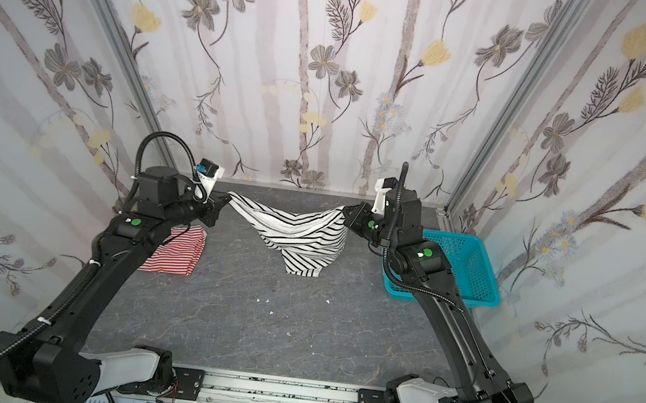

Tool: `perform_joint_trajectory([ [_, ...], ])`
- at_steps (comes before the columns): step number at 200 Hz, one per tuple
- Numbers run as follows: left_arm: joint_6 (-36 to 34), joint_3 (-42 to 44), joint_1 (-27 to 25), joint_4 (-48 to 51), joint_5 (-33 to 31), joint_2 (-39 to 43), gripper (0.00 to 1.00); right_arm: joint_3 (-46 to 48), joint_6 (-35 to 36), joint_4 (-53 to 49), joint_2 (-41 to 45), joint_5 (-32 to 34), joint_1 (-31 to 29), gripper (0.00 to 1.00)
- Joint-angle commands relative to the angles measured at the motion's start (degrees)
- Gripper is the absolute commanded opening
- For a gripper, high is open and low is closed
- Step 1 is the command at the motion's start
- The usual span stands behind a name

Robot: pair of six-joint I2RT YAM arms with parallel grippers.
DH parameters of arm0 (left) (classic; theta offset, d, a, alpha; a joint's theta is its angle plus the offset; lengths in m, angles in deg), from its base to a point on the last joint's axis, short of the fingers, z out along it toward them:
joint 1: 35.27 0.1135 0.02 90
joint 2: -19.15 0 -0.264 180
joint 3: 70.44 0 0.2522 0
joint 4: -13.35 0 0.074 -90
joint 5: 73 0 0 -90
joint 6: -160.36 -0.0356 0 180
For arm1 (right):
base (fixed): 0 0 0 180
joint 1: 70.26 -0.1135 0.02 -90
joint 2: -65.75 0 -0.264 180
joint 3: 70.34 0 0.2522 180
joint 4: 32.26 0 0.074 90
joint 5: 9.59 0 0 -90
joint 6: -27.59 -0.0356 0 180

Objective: Fold and stack the tank tops
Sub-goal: 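Lift the tank top high with both grippers, spreading it between them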

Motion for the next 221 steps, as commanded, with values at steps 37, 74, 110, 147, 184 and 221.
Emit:
perform_joint_trajectory([
  [37,0.8,-21.7,1.2,16.4,4.4,2.0,0.00,-18.7,3.1,-9.9,1.3,1.5,-3.7,0.00],
  [74,3.1,-35.0,1.2,23.6,3.7,2.3,0.00,-26.9,0.8,-10.0,2.7,-1.4,-6.1,0.00],
  [110,5.1,-47.4,1.2,28.6,3.3,0.7,0.00,-30.3,-1.3,-7.9,5.4,-1.1,-6.6,0.00],
  [147,5.7,-51.4,1.2,28.7,3.3,-3.4,0.00,-31.4,-2.2,-8.6,3.5,-3.6,-2.3,0.00],
  [184,5.0,-48.7,1.2,25.3,2.9,-8.4,0.00,-29.2,-2.5,-6.5,-0.1,-8.5,4.0,0.00],
  [221,4.8,-47.8,1.2,22.6,2.3,-11.9,0.00,-28.9,-2.4,-5.1,-4.0,-12.0,6.8,0.00],
])
